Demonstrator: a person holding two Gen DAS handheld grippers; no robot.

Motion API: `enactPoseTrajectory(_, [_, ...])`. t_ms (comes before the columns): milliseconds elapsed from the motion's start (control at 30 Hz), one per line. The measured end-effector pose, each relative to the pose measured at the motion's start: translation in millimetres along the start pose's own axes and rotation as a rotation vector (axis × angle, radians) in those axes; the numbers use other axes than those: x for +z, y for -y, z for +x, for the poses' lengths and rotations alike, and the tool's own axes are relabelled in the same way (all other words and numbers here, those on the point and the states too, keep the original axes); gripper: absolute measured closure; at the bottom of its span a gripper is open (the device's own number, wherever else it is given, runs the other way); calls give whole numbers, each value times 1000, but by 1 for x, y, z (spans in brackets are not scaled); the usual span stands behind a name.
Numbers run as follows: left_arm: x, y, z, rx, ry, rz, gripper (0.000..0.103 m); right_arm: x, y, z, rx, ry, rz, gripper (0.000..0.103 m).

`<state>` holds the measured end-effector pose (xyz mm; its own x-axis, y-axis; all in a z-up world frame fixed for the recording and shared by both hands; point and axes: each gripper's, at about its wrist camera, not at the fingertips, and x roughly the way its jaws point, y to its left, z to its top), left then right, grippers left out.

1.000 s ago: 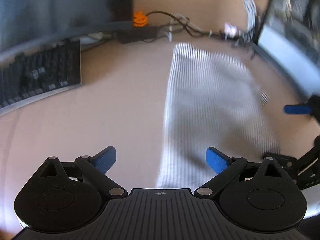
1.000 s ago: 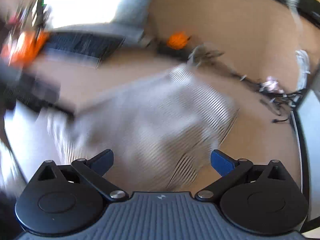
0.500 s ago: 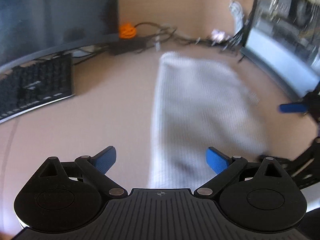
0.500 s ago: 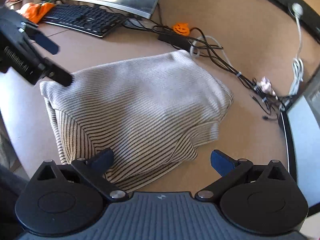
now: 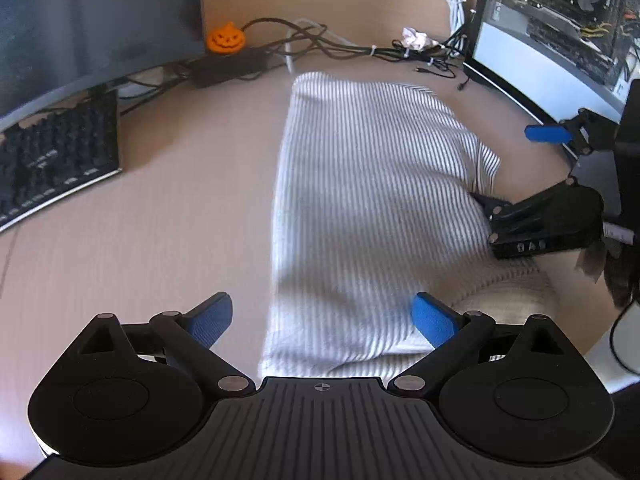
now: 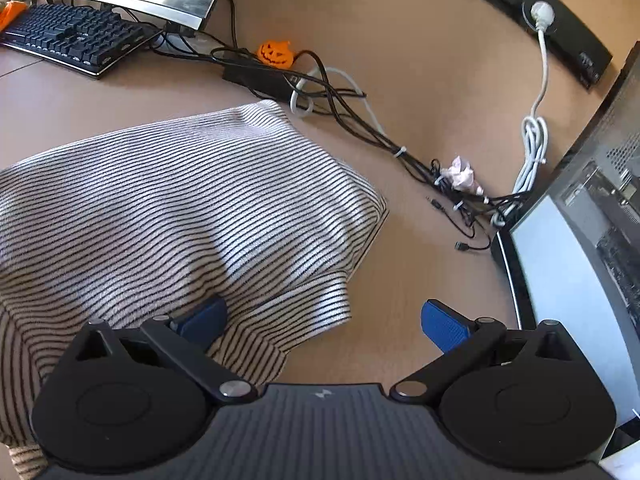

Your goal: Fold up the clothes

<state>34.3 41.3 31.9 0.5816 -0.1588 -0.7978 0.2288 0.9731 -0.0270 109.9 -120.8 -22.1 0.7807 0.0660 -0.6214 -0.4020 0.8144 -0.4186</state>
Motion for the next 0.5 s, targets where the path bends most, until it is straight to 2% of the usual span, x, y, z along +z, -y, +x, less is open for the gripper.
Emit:
enactPoseTrajectory(100, [-8, -4, -12, -42, -10, 39, 4, 7, 5, -3, 23, -21, -32, 0])
enactPoseTrajectory(167, [-13, -4, -18, -76, -17, 72, 4, 10, 9, -20, 78, -2, -32, 0])
enactPoseTrajectory(400, [-19, 20, -3, -7, -48, 189, 4, 0, 5, -70, 466, 68, -15, 0])
enactPoseTrajectory(500, [-14, 24, 5, 35, -47, 204, 4, -9, -15, -70, 482, 64, -94, 0])
